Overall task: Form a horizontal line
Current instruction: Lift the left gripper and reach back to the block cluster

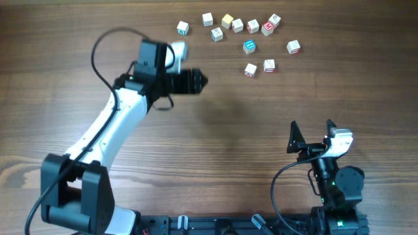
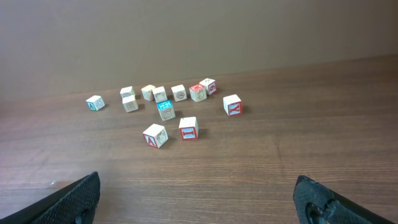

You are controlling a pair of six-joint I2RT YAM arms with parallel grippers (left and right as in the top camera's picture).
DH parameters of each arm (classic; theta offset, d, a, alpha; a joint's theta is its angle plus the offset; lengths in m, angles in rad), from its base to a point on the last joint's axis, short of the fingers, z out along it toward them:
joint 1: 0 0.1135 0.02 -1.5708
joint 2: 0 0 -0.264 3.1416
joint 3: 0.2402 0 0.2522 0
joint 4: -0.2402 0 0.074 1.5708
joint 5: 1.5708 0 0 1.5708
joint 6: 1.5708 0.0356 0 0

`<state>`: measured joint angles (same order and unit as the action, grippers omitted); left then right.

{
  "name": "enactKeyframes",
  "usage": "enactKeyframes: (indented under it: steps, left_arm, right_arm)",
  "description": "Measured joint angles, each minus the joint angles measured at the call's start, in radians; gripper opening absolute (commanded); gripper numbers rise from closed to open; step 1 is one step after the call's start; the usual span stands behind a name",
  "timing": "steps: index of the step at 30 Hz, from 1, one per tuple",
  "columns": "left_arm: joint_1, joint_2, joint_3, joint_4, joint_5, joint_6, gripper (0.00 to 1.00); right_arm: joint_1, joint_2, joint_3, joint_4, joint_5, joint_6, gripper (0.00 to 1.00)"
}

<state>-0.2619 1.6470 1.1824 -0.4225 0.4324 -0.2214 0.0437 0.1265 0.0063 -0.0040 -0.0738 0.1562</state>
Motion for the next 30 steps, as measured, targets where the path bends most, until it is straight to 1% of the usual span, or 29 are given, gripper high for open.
enactKeyframes:
  steps: [3, 5, 10, 11, 12, 13, 15, 17, 20, 24, 30]
  left_arm:
    - [0.000, 0.015, 0.080, 0.060, -0.029, -0.008, 0.75]
    - [0.000, 0.056, 0.135, 0.094, -0.045, -0.012, 0.74]
    - [-0.003, 0.258, 0.306, 0.126, -0.082, -0.022, 0.74]
    - [-0.007, 0.311, 0.338, 0.148, -0.102, -0.024, 0.76]
    - [-0.014, 0.361, 0.355, 0.204, -0.126, -0.025, 0.78]
    - [-0.021, 0.398, 0.367, 0.251, -0.140, -0.024, 0.79]
    - [-0.041, 0.470, 0.376, 0.394, -0.191, -0.019, 0.83]
    - [-0.076, 0.551, 0.384, 0.526, -0.263, 0.002, 0.88]
    - [-0.124, 0.639, 0.384, 0.640, -0.346, 0.026, 0.89]
    - [-0.154, 0.726, 0.385, 0.745, -0.410, 0.038, 0.92]
    - [-0.145, 0.786, 0.385, 0.808, -0.496, 0.044, 0.93]
  right_arm:
    - [0.000, 0.000, 0.000, 0.000, 0.000, 0.000, 1.00]
    - [0.000, 0.000, 0.000, 0.000, 0.000, 0.000, 1.00]
    - [0.000, 0.000, 0.000, 0.000, 0.000, 0.000, 1.00]
    - [0.000, 0.000, 0.000, 0.000, 0.000, 0.000, 1.00]
    - [0.000, 0.000, 0.000, 0.000, 0.000, 0.000, 1.00]
    - [0.000, 0.000, 0.000, 0.001, 0.000, 0.000, 1.00]
    - [0.000, 0.000, 0.000, 0.000, 0.000, 0.000, 1.00]
    - [0.000, 0.000, 0.000, 0.000, 0.000, 0.000, 1.00]
    - [0.000, 0.000, 0.000, 0.000, 0.000, 0.000, 1.00]
    - [0.000, 0.000, 0.000, 0.000, 0.000, 0.000, 1.00]
    - [0.000, 0.000, 0.000, 0.000, 0.000, 0.000, 1.00]
